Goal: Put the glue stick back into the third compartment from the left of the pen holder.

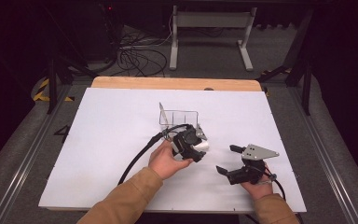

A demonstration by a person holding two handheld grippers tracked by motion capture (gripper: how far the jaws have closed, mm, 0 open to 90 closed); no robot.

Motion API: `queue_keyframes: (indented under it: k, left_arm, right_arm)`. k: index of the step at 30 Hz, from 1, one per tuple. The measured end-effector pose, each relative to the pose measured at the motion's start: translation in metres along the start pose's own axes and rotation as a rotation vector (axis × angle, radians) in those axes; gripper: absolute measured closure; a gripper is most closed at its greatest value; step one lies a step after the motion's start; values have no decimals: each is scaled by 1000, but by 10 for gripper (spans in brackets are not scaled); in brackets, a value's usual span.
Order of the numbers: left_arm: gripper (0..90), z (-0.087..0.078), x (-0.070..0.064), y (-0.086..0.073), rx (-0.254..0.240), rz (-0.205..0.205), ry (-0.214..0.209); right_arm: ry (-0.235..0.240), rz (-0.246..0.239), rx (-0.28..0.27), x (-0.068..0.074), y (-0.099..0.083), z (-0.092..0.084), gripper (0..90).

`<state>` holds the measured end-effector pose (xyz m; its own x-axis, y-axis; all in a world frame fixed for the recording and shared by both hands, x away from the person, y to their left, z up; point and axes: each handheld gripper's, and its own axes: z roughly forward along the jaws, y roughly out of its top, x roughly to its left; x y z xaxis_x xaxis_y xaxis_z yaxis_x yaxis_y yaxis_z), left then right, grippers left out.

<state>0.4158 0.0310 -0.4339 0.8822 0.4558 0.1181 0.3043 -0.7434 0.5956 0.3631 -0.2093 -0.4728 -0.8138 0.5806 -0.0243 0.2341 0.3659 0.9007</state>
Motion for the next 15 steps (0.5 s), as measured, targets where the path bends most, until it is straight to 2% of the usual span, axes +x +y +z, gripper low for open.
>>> queue_keyframes:
  k: [15]
  left_arm:
    - [421,16,5,0,16,-2,8]
  right_arm:
    - [2,1,0,0,0,0,42]
